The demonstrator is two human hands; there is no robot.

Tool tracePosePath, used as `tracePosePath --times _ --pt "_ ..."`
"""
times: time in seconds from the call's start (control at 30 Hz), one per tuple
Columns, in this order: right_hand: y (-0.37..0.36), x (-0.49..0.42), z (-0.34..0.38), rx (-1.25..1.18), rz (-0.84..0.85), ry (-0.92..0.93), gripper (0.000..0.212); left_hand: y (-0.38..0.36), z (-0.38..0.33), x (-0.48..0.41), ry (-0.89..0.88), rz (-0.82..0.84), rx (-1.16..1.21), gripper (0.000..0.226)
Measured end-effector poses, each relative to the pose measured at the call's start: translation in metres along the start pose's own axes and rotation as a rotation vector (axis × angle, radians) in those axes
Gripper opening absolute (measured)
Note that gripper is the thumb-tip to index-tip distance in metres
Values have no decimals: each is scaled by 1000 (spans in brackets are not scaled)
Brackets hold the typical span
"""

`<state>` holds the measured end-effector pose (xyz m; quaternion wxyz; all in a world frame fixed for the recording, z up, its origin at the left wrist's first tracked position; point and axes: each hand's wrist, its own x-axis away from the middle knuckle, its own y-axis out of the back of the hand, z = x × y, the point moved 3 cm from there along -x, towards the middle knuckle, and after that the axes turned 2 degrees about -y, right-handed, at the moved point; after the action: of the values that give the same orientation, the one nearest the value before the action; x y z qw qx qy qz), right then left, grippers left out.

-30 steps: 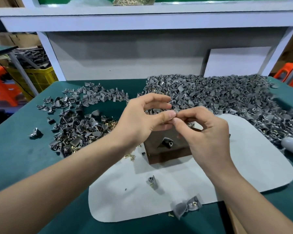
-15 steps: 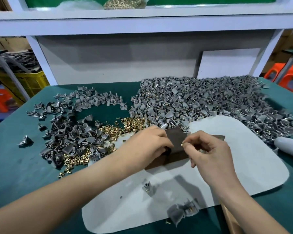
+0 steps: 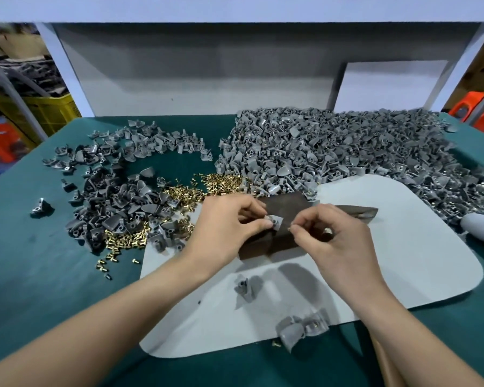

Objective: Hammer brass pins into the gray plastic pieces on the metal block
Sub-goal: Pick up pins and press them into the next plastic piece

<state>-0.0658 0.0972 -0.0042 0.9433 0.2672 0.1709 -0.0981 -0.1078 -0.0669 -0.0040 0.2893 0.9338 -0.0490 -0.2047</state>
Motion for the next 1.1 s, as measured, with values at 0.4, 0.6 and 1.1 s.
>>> tracePosePath --times 0.4,0.6,1.1 --pt "-11 -23 2 112 171 19 14 -12 8 25 33 -112 135 9" --pt "-14 -32 8 7 370 -74 12 -14 19 25 67 -120 285 3" --pt "-18 -50 3 -36 562 -219 9 -16 26 26 131 -89 319 15"
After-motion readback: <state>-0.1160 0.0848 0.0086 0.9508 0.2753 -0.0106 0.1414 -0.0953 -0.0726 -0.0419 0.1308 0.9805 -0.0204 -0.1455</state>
